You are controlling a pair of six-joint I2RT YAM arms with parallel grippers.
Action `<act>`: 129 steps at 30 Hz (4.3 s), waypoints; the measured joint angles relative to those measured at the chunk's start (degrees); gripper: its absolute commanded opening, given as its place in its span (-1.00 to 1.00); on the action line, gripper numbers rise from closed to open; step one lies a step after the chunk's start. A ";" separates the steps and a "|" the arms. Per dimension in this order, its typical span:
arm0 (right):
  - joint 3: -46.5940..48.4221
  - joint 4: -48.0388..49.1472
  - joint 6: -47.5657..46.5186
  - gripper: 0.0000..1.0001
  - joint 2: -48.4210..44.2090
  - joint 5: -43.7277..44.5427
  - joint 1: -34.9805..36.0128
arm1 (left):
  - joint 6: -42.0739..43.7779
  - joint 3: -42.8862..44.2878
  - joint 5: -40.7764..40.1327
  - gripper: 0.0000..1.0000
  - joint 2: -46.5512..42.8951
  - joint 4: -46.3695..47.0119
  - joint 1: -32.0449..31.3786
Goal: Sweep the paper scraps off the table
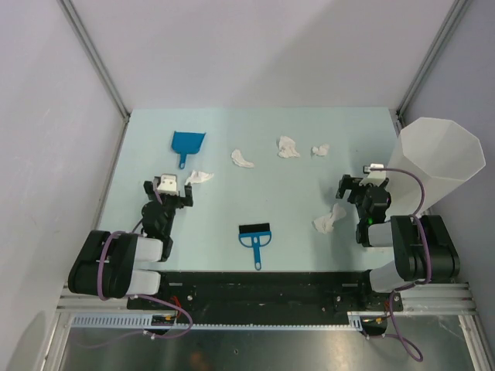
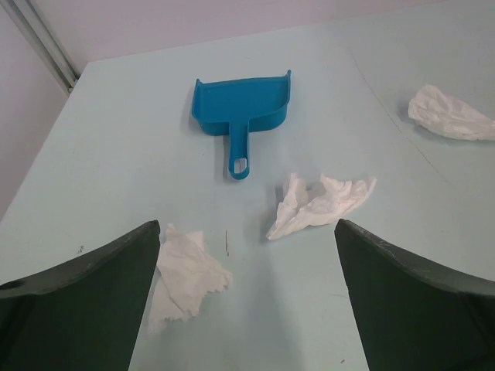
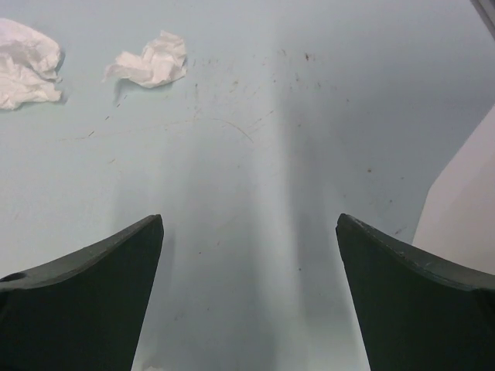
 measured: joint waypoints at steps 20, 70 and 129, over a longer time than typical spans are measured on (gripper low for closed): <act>32.87 -52.09 -18.45 0.61 -10.10 -16.20 37.20 | 1.70 7.39 7.15 0.99 -13.79 -18.78 0.09; 68.43 -77.37 -55.43 0.12 34.10 -12.92 55.80 | 7.04 45.05 15.08 0.96 -20.61 -96.10 0.24; 29.83 -70.49 -4.59 0.99 -19.65 -28.37 31.85 | 62.97 55.19 21.84 0.00 23.15 -102.79 -29.62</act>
